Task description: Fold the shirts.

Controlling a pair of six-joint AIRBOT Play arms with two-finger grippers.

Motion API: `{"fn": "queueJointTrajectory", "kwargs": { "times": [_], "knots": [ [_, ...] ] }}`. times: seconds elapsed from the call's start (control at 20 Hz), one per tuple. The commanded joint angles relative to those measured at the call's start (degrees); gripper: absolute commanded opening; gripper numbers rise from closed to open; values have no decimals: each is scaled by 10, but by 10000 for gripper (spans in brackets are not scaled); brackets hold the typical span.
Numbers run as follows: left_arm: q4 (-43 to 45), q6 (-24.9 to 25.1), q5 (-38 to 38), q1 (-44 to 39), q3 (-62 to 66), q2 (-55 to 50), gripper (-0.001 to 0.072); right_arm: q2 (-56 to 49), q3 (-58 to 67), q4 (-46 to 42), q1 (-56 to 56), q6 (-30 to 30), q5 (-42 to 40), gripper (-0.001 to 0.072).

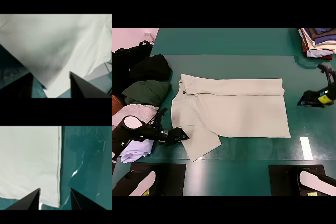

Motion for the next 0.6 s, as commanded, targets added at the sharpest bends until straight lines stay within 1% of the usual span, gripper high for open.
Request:
{"fn": "queueJointTrajectory", "kwargs": {
  "times": [0.0, 0.1, 0.15, 0.25, 0.45, 0.55],
  "knots": [
    [-39, 4, 45, 0, -14, 5, 20, 38, -87, 0, -34, -3, -4, 436],
    [-76, 7, 54, 0, -14, 5, 22, 55, -137, 0, -69, -3, 2, 437],
    [-88, 19, 54, 0, -14, 5, 22, 61, -163, 0, -86, -3, 2, 438],
    [-94, 32, 54, 0, -14, 5, 22, 62, -217, 5, -115, -7, -3, 454],
    [-93, 32, 54, 0, -14, 5, 21, 31, -302, 111, -133, -42, -47, 449],
    [-93, 33, 54, 0, -14, 5, 21, 14, -318, 126, -113, -43, -71, 441]
  ]
}}
